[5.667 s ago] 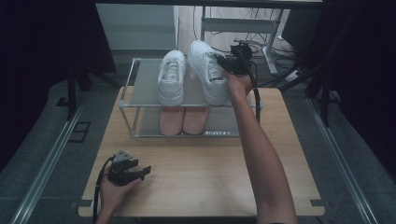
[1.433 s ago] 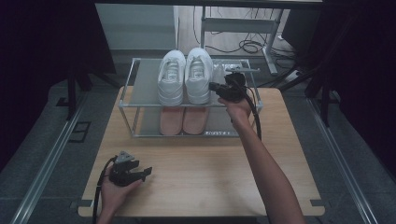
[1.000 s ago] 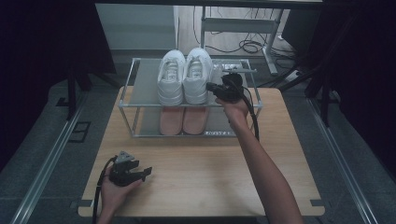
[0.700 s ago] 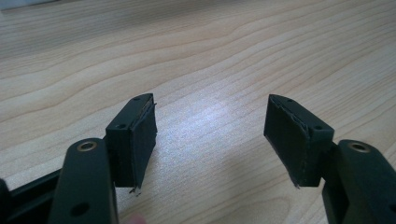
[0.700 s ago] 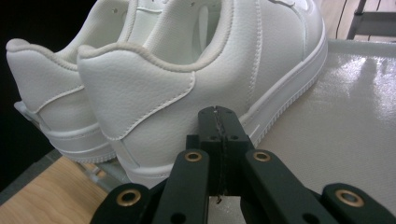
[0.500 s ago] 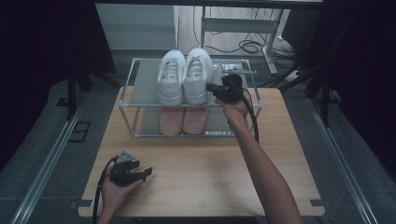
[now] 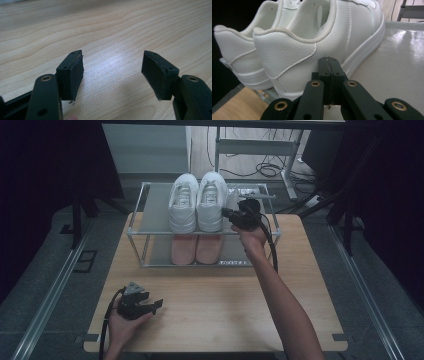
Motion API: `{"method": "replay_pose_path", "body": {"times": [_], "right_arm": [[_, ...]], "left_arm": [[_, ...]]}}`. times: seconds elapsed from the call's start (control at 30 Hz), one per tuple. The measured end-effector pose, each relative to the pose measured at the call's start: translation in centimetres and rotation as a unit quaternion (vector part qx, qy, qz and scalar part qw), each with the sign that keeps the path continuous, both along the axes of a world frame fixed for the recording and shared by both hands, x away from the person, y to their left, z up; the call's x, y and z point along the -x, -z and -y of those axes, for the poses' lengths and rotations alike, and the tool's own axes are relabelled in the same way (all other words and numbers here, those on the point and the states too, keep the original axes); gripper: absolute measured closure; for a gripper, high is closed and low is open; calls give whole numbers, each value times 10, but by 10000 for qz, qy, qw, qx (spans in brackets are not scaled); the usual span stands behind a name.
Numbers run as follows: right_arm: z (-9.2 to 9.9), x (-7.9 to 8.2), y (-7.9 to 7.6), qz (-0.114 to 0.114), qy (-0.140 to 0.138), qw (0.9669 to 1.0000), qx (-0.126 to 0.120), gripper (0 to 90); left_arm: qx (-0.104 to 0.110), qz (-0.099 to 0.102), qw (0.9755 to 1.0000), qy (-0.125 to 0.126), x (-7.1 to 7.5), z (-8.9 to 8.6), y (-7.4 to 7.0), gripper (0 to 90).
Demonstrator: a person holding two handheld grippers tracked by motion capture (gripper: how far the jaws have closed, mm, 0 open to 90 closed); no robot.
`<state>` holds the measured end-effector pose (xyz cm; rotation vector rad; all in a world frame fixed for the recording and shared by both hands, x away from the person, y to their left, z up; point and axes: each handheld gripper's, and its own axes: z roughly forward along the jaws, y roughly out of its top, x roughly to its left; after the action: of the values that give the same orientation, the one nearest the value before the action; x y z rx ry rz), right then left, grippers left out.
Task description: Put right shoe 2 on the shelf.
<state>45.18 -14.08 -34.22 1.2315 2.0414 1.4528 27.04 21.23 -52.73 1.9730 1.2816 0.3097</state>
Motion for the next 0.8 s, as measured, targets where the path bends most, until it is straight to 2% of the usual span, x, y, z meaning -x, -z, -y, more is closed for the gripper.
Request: {"method": "replay_pose_path", "body": {"times": [0.13, 0.33, 0.67, 0.8], "right_arm": [[7, 0, 4, -61, 7, 10000, 7, 899], [17, 6, 6, -69, 17, 10000, 59, 899], [40, 28, 11, 79, -111, 9999, 55, 898], [52, 42, 17, 203, -283, 9993, 100, 895]], "left_arm": [[50, -16, 10000, -23, -1, -1, 0, 344], [-4, -21, 10000, -16, 0, -1, -1, 344], [40, 13, 10000, -85, 2, -1, -3, 344], [63, 13, 9999, -103, 2, -3, -4, 344]]}}
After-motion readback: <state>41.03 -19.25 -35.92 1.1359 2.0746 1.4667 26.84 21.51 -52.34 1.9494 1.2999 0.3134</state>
